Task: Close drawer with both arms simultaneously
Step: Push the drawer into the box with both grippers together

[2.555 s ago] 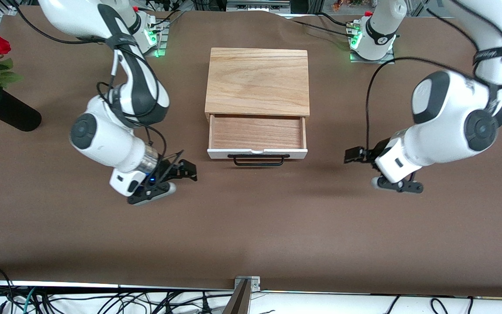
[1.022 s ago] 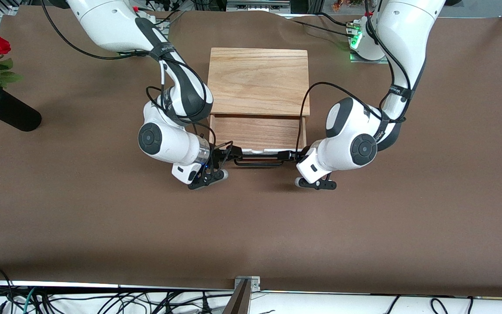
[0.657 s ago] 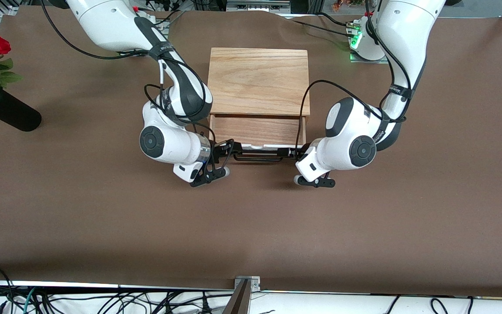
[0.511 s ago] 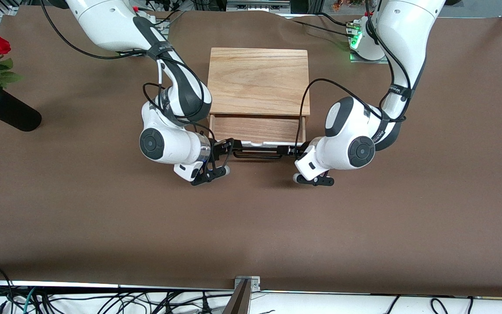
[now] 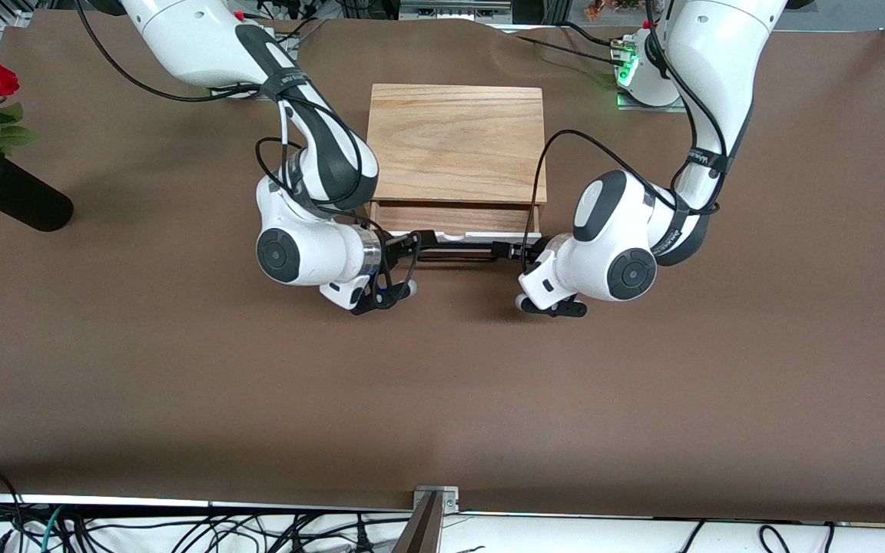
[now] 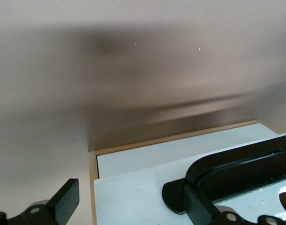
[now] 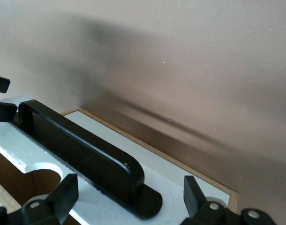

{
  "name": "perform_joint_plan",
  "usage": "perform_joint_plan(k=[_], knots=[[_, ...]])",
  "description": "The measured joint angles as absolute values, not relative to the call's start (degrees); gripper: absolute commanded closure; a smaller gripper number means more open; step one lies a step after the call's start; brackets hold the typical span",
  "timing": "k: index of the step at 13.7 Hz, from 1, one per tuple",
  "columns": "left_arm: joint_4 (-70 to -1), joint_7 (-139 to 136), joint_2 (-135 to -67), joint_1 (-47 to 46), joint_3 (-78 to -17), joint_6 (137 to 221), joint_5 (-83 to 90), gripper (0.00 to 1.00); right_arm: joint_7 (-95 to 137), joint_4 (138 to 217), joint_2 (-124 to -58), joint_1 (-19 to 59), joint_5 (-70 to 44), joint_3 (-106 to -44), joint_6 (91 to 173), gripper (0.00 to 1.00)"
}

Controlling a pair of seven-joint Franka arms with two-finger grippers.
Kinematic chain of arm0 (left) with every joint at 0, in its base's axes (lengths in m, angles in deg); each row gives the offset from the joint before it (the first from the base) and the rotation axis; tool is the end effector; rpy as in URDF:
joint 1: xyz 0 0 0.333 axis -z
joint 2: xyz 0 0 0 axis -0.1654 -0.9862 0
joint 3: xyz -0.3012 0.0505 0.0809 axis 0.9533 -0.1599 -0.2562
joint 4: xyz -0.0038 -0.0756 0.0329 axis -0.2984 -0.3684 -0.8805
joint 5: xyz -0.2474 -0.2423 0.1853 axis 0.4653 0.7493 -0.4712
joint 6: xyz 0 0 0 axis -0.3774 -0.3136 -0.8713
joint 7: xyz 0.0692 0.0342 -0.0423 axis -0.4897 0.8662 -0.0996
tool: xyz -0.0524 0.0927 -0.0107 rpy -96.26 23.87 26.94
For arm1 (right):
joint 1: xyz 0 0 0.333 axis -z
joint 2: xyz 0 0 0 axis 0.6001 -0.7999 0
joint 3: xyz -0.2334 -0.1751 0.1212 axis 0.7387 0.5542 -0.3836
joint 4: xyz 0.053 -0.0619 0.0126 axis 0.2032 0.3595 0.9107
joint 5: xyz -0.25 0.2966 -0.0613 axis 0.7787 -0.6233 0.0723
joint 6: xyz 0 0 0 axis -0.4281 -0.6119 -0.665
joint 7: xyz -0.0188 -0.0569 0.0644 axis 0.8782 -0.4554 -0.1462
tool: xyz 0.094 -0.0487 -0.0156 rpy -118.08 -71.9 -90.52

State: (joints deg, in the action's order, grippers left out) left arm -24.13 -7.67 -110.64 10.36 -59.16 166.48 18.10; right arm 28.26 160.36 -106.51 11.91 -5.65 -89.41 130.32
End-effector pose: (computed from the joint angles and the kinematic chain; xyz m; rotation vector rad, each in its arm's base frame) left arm 0.5908 -0.3175 0.2813 2.7555 -0.0819 -0.6399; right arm 0.5858 0.4065 0.2957 -2.5927 -0.3687 0.3952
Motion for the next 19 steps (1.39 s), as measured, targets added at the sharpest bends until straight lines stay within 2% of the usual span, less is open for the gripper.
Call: perform_joint_plan(k=[11,19], knots=[[-25.49,-7.46,-110.68,10.33,-59.49,156.0,18.1,0.0,28.25,160.44,-107.6,10.54,-5.96,-89.49,120.38,0.0],[-23.64,-7.36,-109.28,8.74,-60.14,155.12,18.09,0.0,28.16,159.13,-107.68,10.66,-5.96,-89.4,121.34,0.0]])
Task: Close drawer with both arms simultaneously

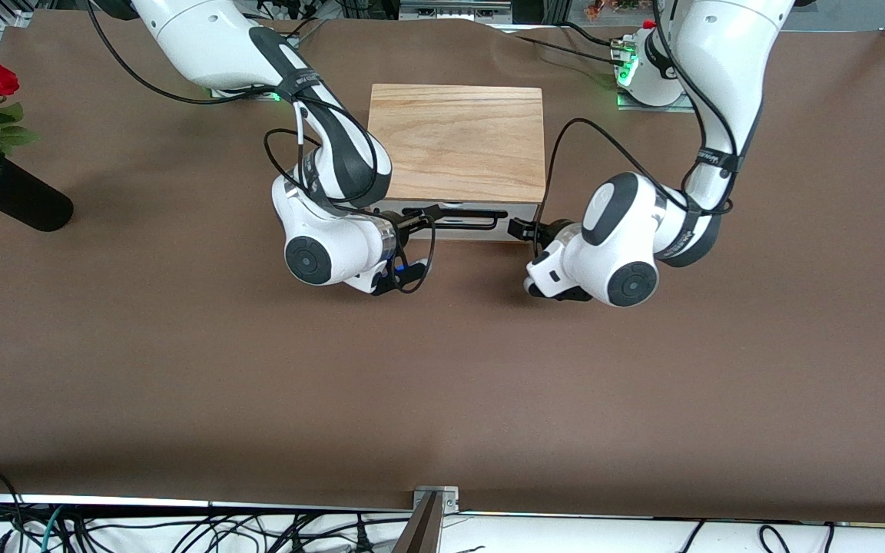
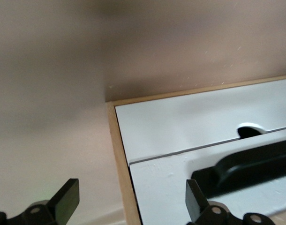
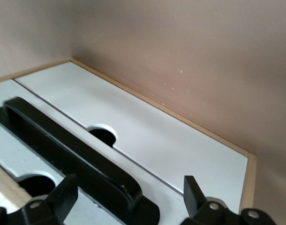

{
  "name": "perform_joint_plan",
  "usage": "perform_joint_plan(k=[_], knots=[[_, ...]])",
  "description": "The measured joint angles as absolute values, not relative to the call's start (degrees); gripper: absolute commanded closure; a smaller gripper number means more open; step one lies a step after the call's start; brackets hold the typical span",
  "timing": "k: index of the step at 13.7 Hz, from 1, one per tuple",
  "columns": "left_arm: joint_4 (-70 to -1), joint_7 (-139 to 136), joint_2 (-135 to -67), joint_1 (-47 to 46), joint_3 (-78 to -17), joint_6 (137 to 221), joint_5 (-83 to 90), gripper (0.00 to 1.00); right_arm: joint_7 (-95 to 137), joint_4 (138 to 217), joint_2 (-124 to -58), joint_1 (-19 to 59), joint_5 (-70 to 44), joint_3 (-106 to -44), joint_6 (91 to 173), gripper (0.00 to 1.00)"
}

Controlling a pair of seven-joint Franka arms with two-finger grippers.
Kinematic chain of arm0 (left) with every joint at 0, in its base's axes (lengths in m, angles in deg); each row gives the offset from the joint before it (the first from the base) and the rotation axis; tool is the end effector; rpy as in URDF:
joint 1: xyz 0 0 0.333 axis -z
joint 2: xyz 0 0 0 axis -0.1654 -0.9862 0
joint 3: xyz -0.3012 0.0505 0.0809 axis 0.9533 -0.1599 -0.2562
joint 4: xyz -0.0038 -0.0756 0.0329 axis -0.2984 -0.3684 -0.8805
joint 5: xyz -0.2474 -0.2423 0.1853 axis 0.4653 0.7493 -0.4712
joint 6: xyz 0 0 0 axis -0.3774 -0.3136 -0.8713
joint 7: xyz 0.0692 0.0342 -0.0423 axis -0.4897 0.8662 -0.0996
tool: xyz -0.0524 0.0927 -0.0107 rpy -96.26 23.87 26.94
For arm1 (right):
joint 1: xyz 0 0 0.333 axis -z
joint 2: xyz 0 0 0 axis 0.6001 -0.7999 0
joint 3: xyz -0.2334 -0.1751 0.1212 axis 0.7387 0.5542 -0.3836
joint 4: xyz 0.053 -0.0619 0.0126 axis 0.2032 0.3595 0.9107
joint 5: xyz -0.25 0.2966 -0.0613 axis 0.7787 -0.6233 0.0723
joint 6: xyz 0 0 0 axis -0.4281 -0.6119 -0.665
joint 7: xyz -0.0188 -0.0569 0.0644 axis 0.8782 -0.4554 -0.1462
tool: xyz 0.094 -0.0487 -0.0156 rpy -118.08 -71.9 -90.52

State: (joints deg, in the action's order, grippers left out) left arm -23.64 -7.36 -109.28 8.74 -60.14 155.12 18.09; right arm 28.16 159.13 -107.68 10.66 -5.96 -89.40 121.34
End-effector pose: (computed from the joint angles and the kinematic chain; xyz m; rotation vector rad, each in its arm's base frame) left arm 0.5802 -0.2908 0.2938 2.7316 -0.0960 -0.8546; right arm 0.5603 0.4196 0.2841 -2.5654 -0.4483 0.6070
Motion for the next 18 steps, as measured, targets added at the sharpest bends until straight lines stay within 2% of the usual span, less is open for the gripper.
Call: perform_joint_plan(k=[5,8,13,16,18], knots=[[-17.95,-7.05,-105.86,3.27,-61.18,154.99,15.69,0.0,28.14,153.46,-107.63,10.93,-2.61,-88.29,127.21,0.0],[-13.94,-6.7,-104.34,1.2,-61.14,154.76,7.29,0.0,28.12,149.43,-107.38,11.35,3.55,-84.02,128.37,0.0],[-9.45,-6.11,-100.89,1.0,-61.14,154.68,-3.63,0.0,27.38,147.47,-105.7,12.97,5.38,-72.66,123.2,0.0],[-8.15,-6.01,-96.77,0.49,-61.23,154.63,-9.07,0.0,27.07,147.33,-103.4,16.63,6.99,-69.3,120.95,0.0],[-8.82,-5.97,-93.16,-0.72,-61.37,154.03,-10.33,0.0,26.98,147.3,-101.62,17.56,12.52,-68.57,120.93,0.0]])
